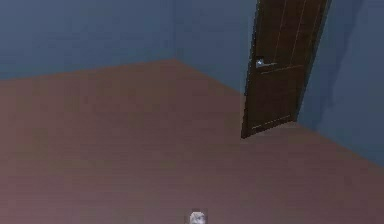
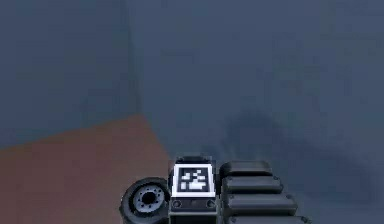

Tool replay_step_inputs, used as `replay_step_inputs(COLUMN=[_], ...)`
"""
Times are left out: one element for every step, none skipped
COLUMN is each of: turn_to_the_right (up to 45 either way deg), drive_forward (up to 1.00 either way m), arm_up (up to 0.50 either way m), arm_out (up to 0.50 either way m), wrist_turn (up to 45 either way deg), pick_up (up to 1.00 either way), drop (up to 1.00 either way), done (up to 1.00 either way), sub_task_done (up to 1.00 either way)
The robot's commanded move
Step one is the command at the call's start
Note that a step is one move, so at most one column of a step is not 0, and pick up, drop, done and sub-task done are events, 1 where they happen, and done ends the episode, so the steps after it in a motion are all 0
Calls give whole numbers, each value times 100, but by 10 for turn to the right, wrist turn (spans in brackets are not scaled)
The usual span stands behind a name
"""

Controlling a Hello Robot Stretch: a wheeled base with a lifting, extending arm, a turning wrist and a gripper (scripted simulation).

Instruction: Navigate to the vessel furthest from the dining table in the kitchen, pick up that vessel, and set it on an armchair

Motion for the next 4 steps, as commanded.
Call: replay_step_inputs(turn_to_the_right=[-30,0,0,-120], drive_forward=[0,100,100,0], arm_up=[0,0,0,0], arm_out=[0,0,0,0], wrist_turn=[0,0,0,0], pick_up=[0,0,0,0], drop=[0,0,0,0], done=[0,0,0,0], sub_task_done=[0,0,0,0])
